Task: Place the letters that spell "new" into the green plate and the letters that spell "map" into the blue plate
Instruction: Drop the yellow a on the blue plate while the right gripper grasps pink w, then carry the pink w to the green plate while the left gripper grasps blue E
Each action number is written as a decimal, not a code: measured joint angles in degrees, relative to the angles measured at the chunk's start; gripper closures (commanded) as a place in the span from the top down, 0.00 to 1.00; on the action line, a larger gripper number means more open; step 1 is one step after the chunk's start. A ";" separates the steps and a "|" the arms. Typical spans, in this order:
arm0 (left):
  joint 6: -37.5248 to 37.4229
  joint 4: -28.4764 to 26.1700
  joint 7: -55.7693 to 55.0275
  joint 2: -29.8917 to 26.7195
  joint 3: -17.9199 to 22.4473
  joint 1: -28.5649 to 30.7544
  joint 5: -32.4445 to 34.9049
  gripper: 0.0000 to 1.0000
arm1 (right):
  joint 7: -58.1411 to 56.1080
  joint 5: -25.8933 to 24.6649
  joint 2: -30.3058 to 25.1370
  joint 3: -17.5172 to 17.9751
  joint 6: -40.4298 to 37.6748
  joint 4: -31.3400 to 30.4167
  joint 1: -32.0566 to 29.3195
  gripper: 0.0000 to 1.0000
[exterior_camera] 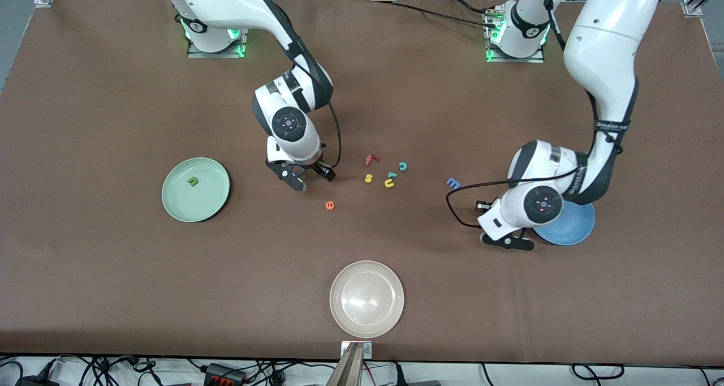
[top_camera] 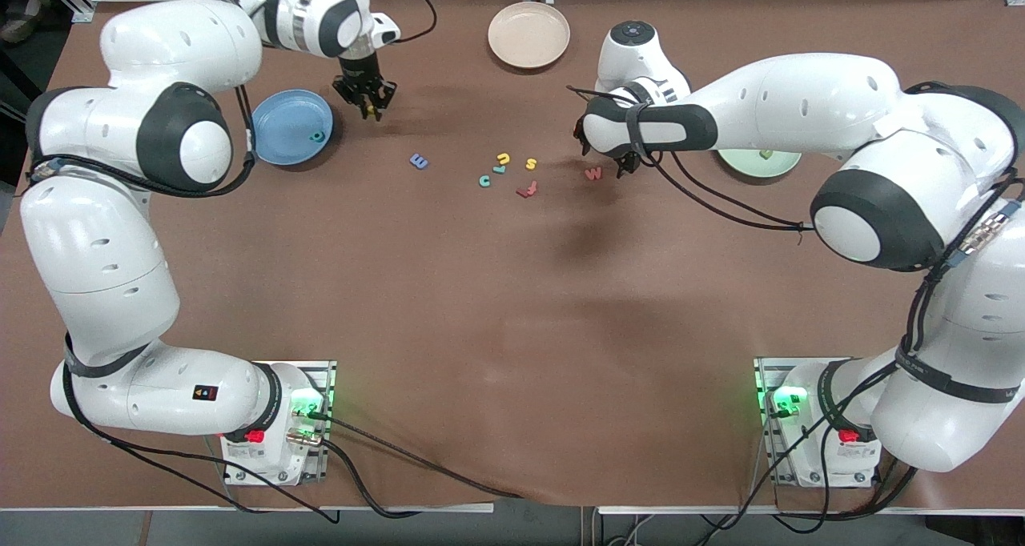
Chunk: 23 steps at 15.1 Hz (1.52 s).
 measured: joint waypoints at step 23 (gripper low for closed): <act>-5.57 -9.12 6.98 -8.22 -9.62 14.32 5.49 1.00 | 14.61 0.01 3.50 -0.17 -0.01 2.19 1.59 0.44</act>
